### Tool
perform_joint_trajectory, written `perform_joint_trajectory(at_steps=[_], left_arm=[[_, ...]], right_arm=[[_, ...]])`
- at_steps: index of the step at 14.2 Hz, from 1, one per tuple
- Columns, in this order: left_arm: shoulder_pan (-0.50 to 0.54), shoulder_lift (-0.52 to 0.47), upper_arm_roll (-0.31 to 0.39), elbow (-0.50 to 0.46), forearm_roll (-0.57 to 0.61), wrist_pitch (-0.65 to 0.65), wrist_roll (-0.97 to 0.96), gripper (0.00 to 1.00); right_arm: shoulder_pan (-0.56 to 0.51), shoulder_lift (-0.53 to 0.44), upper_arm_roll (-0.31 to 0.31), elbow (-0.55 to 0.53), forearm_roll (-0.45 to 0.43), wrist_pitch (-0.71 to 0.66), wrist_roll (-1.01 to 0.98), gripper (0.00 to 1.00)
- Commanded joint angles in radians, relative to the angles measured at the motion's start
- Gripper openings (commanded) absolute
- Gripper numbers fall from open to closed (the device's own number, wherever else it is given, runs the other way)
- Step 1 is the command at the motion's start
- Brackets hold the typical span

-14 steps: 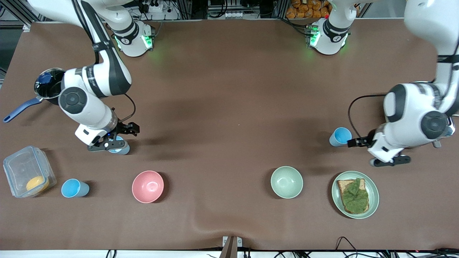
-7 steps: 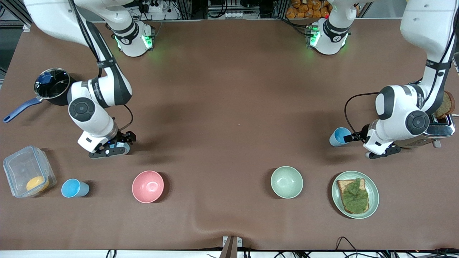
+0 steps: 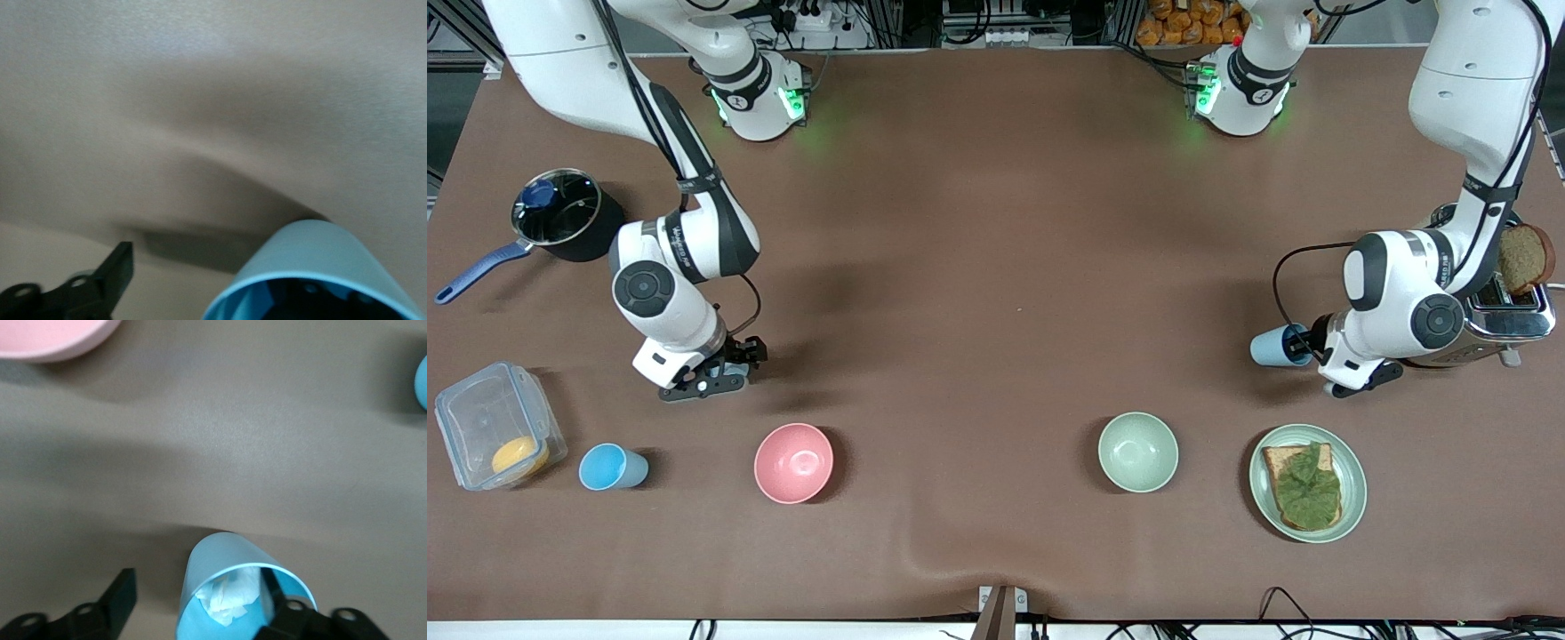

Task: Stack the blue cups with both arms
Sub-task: 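Lift both blue cups and carry them toward the table center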

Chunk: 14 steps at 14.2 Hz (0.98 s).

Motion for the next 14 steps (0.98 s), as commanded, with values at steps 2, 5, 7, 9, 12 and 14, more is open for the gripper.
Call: perform_joint_trajectory(at_steps=[2, 5, 7, 9, 12, 14], left_arm=[[-0.031, 0.011, 0.006, 0.005, -0.003, -0.001, -0.088, 0.0], [-0.046, 0.012, 0.006, 0.011, -0.003, -0.001, -0.106, 0.0], [-0.063, 0.027, 0.005, 0.025, -0.003, -0.001, -0.163, 0.0], [-0.085, 0.04, 0.005, 0.051, -0.003, -0.001, -0.189, 0.0], [-0.123, 0.061, 0.0, 0.106, -0.005, -0.001, -0.215, 0.0], [-0.149, 0.066, 0.0, 0.133, -0.003, -0.001, -0.23, 0.0]], right_arm=[[-0.016, 0.009, 0.011, 0.005, -0.025, -0.009, 0.006, 0.11], [-0.004, 0.009, 0.013, 0.015, -0.025, -0.054, 0.004, 0.0], [-0.004, 0.006, 0.014, 0.054, -0.025, -0.097, 0.006, 0.0], [0.002, -0.001, 0.018, 0.101, -0.021, -0.171, 0.006, 0.0], [0.034, -0.006, 0.053, 0.231, -0.007, -0.376, 0.018, 0.0], [0.079, -0.005, 0.082, 0.32, 0.051, -0.505, 0.044, 0.0]])
